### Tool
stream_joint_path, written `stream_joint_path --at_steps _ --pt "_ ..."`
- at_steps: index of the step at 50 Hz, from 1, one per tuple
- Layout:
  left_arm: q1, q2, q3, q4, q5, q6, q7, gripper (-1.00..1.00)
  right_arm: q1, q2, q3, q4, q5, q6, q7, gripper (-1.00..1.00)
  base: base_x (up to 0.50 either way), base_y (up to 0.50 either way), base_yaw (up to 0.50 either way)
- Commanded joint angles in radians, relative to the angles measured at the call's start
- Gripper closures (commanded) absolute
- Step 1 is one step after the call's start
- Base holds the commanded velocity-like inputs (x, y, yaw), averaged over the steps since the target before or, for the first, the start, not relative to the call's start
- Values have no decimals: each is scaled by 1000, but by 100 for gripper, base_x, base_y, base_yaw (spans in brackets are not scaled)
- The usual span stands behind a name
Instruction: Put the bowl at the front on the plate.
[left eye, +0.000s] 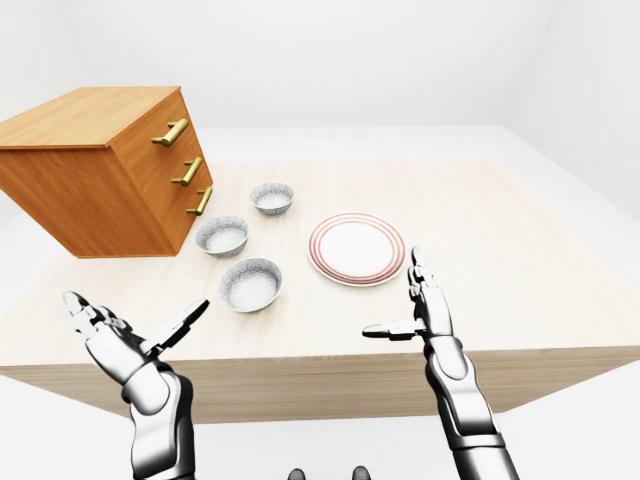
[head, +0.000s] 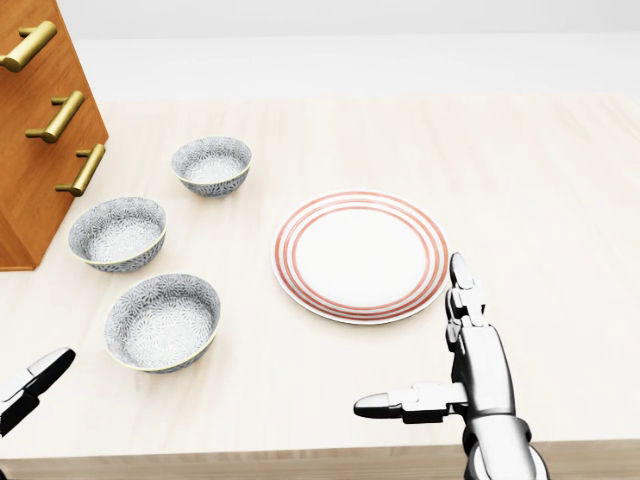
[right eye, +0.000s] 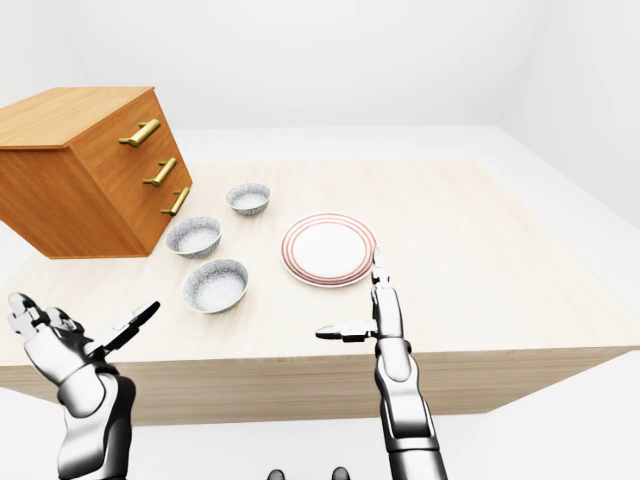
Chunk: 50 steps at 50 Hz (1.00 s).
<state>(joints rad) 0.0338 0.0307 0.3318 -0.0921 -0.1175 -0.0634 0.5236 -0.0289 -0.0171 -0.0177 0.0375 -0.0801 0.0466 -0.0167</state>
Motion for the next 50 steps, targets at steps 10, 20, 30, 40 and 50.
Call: stream_joint_path --at_steps 10,20,30,40,50 --pt "41 -1 91 -51 -80 6 0 -100 -6 -1 0 13 -9 6 -5 -100 0 0 0" --pt "23 10 78 -4 -60 -1 0 -100 -6 -2 -14 15 5 9 -12 -100 0 0 0" --pt "31 2 82 -36 -55 32 0 -100 -2 -2 -14 6 10 13 -24 -100 0 0 0" --pt "31 1 82 -46 -61 56 0 -100 -7 -5 -12 15 5 27 -24 -100 0 0 0" --pt "31 1 83 -46 -61 56 0 -100 -7 -4 -13 15 5 27 -23 -100 0 0 0"
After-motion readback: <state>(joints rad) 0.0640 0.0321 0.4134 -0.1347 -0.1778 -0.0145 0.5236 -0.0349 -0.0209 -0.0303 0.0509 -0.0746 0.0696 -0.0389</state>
